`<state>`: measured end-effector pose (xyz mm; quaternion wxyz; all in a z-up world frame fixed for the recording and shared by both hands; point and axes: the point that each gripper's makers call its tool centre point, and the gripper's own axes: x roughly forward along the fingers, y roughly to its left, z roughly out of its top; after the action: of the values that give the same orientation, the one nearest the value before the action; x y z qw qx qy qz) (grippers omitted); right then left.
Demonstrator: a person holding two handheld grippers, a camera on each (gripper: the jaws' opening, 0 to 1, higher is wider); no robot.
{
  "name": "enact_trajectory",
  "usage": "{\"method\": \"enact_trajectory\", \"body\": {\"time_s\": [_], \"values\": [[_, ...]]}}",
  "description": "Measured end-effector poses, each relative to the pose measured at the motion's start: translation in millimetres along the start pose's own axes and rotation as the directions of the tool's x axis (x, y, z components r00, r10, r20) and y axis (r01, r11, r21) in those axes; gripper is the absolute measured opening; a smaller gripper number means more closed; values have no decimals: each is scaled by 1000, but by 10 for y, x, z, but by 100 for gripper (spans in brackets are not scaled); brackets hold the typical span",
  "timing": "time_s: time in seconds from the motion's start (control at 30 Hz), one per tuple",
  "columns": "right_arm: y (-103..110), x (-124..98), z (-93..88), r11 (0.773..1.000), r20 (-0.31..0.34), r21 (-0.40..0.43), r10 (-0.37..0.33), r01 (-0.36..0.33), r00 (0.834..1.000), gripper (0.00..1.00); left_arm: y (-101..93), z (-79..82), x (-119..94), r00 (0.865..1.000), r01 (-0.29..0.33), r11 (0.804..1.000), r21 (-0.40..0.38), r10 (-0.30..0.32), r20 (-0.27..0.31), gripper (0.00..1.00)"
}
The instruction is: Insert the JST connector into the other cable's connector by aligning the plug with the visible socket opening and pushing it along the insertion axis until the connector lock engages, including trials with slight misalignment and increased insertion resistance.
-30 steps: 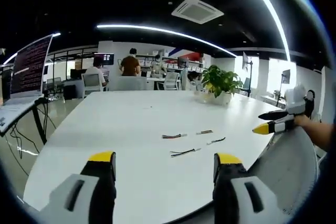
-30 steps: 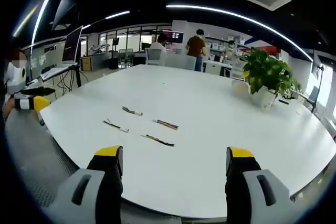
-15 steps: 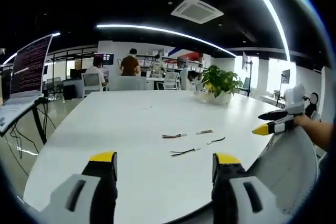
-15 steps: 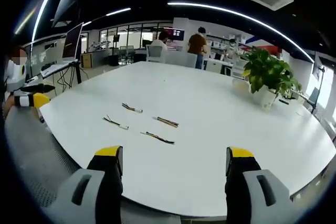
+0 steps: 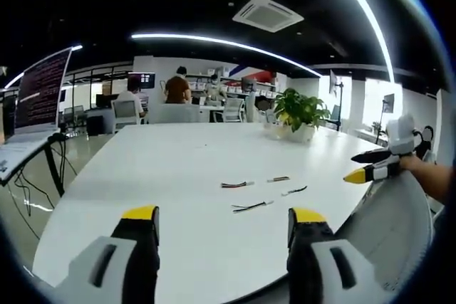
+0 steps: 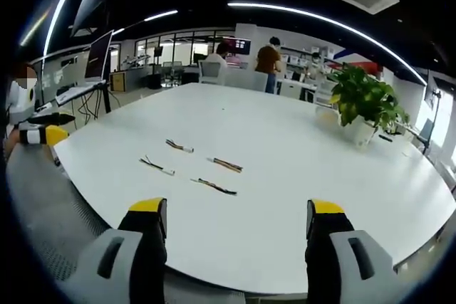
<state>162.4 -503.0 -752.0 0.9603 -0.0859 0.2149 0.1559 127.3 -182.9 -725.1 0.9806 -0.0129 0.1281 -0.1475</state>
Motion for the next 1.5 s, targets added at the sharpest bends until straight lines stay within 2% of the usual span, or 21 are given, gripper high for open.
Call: {"method": "enact_trajectory", "body": {"time_s": [0.27,0.53,0.63,0.8,0.97,1.07,1.2,1.3,1.43,1.47,1.5], "values": [[-2,-9,5,1000,7,2,-1,1,1000,79,-20,-33,2,1000,6,1000,8,-6,-23,70],[28,-5,-2,1000,2,-2,20,-20,1000,78,2,-21,-1,1000,-8,1000,-1,8,-15,71],[21,-13,23,1000,21,6,15,-15,1000,77,12,-34,1,1000,-14,1000,-1,14,-23,71],[52,-18,60,999,46,23,32,-33,998,69,40,-41,4,999,-31,1000,-6,31,-28,71],[22,-11,70,999,53,33,18,-20,998,69,29,-50,13,999,-26,1000,-9,26,-34,71],[13,-1,51,999,40,30,14,-15,999,69,31,-139,48,995,-29,1000,3,29,-93,72],[22,2,55,999,44,27,23,-25,999,69,28,-165,68,993,-32,999,-2,32,-115,77],[37,8,38,999,32,19,36,-37,999,69,-26,-242,79,986,-3,1000,16,5,-168,78],[55,16,8,999,7,9,48,-48,999,69,-39,-227,76,987,3,1000,5,-2,-162,83],[58,25,-28,999,-20,7,52,-52,998,69,-50,-229,73,986,10,1000,6,-9,-167,82],[61,30,-32,998,-24,20,59,-59,998,69,-97,-245,76,983,38,999,-5,-38,-181,80]]}}
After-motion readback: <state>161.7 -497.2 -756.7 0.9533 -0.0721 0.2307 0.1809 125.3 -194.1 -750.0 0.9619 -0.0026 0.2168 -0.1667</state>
